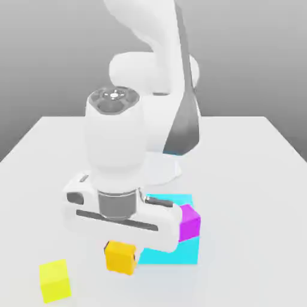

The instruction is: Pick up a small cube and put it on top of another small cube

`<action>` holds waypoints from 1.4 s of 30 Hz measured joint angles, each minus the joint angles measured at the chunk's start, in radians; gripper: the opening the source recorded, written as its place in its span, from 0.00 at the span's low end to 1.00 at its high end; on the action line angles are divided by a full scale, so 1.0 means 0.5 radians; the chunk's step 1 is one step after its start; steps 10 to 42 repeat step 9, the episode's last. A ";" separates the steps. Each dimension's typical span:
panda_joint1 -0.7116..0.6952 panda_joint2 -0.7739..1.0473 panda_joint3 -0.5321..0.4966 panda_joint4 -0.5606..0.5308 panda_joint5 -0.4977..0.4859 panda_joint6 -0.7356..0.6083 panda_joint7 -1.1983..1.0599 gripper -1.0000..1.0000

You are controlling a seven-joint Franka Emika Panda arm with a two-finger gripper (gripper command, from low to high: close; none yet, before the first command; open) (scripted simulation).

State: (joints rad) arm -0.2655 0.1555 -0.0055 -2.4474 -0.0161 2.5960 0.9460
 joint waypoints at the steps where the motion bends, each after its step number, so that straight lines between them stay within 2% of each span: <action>1: -0.052 0.016 -0.049 0.017 0.030 0.005 -0.026 0.00; 5: -0.156 0.268 -0.102 0.063 0.112 0.217 -0.087 0.00; 6: -0.162 0.308 -0.101 0.066 0.118 0.255 -0.092 1.00; 42: -0.162 0.308 -0.101 0.066 0.118 0.255 -0.092 1.00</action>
